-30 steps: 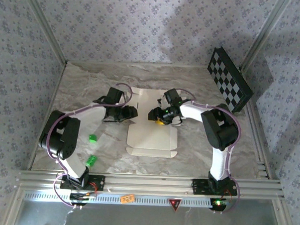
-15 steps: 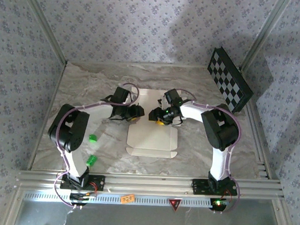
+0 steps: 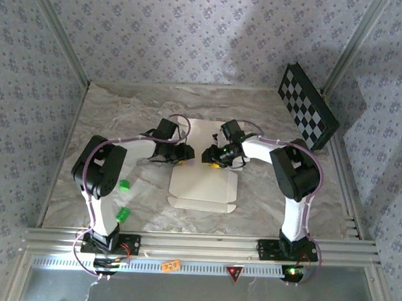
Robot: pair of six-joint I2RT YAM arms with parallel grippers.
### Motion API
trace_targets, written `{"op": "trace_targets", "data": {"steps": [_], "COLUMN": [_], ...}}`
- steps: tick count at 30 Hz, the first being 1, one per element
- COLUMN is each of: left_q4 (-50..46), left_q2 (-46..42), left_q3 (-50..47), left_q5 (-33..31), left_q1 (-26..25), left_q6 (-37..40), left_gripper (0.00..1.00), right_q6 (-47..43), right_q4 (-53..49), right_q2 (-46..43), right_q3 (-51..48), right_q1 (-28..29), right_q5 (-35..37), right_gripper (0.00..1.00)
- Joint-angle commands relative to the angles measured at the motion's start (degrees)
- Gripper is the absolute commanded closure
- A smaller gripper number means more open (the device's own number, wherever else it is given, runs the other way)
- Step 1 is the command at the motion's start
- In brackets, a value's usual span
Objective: Fold the paper box
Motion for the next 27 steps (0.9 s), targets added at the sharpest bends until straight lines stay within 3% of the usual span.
{"op": "trace_targets", "data": {"steps": [1,15,27], "left_q4": [-9.2,-12.1,-15.5], "left_q2": [1.2,-5.5,-12.3], "left_q3": [-0.9,-5.8,0.1], "left_q5": [-5.5,-8.9,-10.5], "left_q1": [-1.4,-2.8,-2.5], "left_q6": [3.8,3.1,3.6], "left_gripper": [0.62,0.62,0.58], "right_q6": [-0.7,-1.9,-2.9], "right_q4": [-4.4,-7.9,-9.7], "right_q2": [-1.1,-5.6,-6.5], "right_q3": [-1.4,-0.6,1.6], "right_q1": [-0.9,-0.6,-0.8], "right_q5": [1.7,2.1,1.6], "right_gripper": [0.59,0.62,0.62]}}
